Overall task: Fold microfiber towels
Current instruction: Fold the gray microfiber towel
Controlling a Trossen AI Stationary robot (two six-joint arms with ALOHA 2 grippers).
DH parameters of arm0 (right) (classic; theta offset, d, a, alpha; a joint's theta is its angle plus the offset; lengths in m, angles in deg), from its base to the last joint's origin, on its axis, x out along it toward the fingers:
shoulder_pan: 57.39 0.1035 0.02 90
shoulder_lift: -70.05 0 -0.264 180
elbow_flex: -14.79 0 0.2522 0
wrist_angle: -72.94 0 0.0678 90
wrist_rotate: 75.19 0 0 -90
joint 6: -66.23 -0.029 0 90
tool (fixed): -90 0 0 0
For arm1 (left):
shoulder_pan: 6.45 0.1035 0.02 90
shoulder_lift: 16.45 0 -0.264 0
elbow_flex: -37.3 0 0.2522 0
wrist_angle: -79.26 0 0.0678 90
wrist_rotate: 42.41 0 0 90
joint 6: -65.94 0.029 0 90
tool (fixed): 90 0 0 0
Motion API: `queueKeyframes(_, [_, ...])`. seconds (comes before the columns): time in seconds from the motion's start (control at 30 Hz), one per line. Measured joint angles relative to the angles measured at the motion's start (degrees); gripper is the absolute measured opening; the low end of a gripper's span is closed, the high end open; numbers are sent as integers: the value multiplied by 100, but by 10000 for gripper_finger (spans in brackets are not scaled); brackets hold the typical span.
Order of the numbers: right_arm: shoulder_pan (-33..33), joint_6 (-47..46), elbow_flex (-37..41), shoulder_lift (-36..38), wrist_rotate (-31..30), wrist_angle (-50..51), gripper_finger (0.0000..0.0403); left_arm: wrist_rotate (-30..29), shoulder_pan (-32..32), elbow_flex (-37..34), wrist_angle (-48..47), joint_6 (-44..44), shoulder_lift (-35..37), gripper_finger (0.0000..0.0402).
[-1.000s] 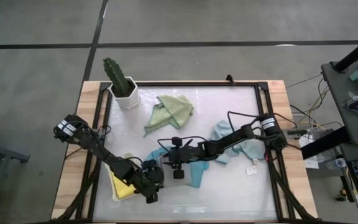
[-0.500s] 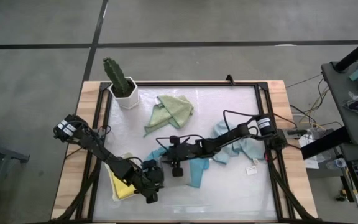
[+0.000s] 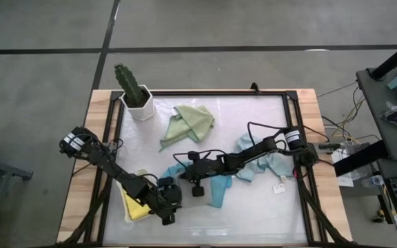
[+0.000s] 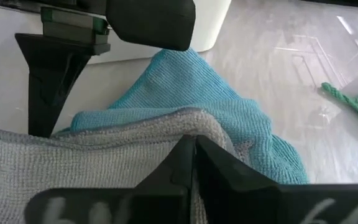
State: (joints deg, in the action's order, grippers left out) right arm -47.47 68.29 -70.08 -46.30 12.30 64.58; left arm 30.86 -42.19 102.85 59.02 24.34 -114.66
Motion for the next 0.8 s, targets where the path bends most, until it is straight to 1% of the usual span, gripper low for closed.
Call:
queueKeyframes(0.2, [8, 95, -11, 123, -66, -5, 9, 0, 0, -2, 0, -7, 0, 129])
queueKeyframes(0.37, [8, 299, -66, 150, -516, -5, 8, 1, 0, -7, -3, -7, 0, 129])
queueKeyframes(0.47, [-7, 308, -78, 150, -667, -96, 8, 0, 0, -9, -4, -7, 0, 129])
queueKeyframes(0.63, [-33, 263, -76, 133, -666, -148, 8, 14, 0, -17, -4, -72, 0, 129])
queueKeyframes(0.8, [-42, 54, -52, 47, -716, -329, 8, 435, 0, -22, -11, -456, 15, 129])
